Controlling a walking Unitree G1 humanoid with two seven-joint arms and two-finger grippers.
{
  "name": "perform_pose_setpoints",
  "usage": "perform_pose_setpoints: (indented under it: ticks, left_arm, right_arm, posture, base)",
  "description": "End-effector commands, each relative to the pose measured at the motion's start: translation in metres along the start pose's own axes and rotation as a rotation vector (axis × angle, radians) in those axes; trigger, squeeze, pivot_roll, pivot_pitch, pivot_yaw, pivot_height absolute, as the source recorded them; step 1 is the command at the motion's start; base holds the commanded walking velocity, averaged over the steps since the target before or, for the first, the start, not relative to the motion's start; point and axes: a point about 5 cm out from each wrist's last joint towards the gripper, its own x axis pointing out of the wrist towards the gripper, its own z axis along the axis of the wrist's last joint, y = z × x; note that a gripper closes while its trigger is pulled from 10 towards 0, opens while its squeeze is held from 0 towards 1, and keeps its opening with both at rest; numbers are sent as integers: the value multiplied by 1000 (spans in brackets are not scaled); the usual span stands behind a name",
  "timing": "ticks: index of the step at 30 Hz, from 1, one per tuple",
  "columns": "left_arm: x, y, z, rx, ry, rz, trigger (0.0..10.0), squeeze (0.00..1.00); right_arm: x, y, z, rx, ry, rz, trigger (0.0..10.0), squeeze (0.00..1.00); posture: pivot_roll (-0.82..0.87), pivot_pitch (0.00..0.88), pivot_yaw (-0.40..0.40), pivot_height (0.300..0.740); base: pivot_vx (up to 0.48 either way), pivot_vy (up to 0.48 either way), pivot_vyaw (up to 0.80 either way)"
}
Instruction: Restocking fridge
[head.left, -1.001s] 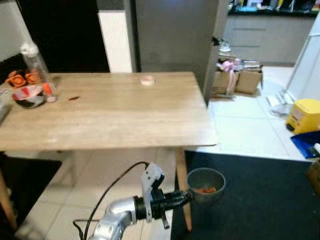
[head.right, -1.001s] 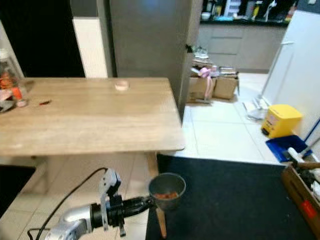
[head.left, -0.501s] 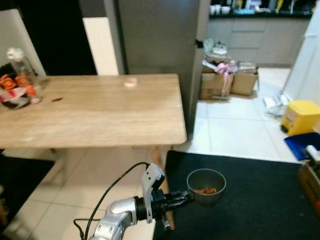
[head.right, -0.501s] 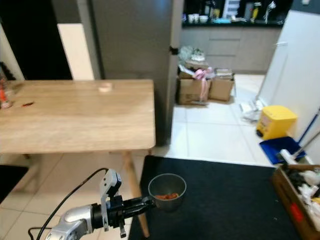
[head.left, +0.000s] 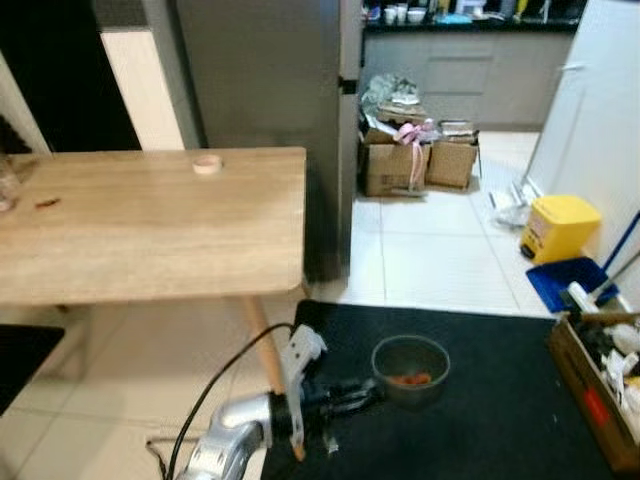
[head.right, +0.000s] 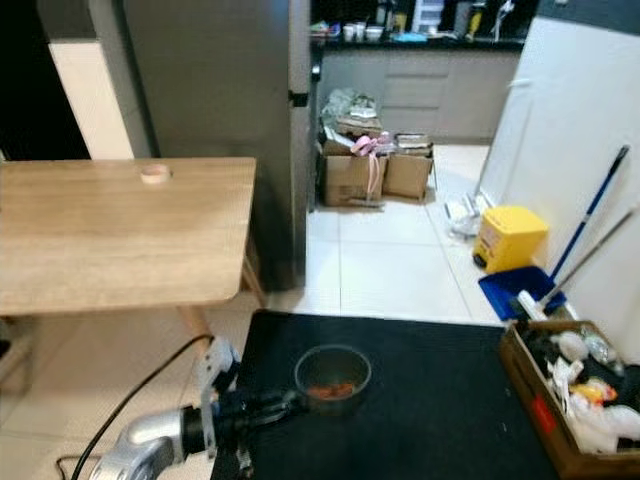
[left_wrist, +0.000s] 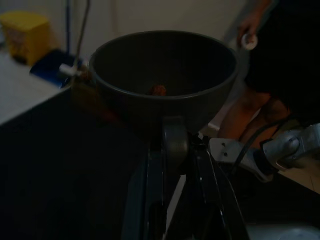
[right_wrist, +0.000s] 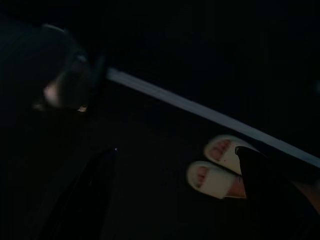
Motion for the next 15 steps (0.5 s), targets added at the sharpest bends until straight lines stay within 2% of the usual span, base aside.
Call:
perform_pose_setpoints:
  ticks: [1, 8, 15]
  left_arm:
    - [-4, 1, -1, -3, 2, 15, 10000, 0]
    - [-5, 1, -1, -7, -3, 22, 10000, 0]
    - [-5, 2, -1, -5, 2, 15, 10000, 0]
  right_arm:
    - [1, 4, 1, -1, -5, 17, 10000, 0]
    - [1, 4, 1, 2, 0, 20, 10000, 0]
    - [2, 7, 4, -5, -3, 25, 10000, 0]
  posture:
    - [-76, 8, -9, 740]
    - [-81, 44, -9, 740]
    - [-100, 26, -1, 740]
  base:
    - [0, -416, 0]
    - [0, -415, 0]
    - [0, -415, 0]
